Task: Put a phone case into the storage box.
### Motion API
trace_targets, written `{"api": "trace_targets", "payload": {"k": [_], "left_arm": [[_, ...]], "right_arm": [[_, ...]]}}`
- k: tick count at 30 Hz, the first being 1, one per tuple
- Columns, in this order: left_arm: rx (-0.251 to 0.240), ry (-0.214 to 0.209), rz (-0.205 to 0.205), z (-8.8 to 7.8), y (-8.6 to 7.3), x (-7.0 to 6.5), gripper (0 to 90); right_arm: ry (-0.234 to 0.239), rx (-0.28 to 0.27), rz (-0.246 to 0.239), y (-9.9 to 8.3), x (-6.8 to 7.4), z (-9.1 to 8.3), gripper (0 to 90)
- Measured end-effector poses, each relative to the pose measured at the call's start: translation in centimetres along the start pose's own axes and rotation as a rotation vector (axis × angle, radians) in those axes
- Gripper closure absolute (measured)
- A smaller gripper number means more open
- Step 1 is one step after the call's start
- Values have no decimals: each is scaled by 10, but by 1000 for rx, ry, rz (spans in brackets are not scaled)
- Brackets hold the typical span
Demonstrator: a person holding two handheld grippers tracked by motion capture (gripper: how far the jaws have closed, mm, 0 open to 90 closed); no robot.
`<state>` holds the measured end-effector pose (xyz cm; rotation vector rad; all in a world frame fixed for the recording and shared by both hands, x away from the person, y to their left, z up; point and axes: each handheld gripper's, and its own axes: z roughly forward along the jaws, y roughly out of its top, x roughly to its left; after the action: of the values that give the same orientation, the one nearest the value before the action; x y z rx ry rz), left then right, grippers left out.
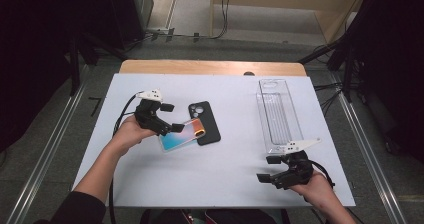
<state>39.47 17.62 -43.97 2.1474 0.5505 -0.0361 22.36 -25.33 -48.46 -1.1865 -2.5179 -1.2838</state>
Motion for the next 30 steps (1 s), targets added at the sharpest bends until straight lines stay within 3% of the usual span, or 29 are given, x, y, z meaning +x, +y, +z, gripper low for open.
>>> {"api": "trace_targets", "payload": {"k": [21,30], "left_arm": [[10,-2,-19,22,-25,2,0],[47,3,-1,33,-35,2,0]], "right_arm": [[1,5,-2,0,1,1,145],[2,6,-4,0,1,1,145]]}}
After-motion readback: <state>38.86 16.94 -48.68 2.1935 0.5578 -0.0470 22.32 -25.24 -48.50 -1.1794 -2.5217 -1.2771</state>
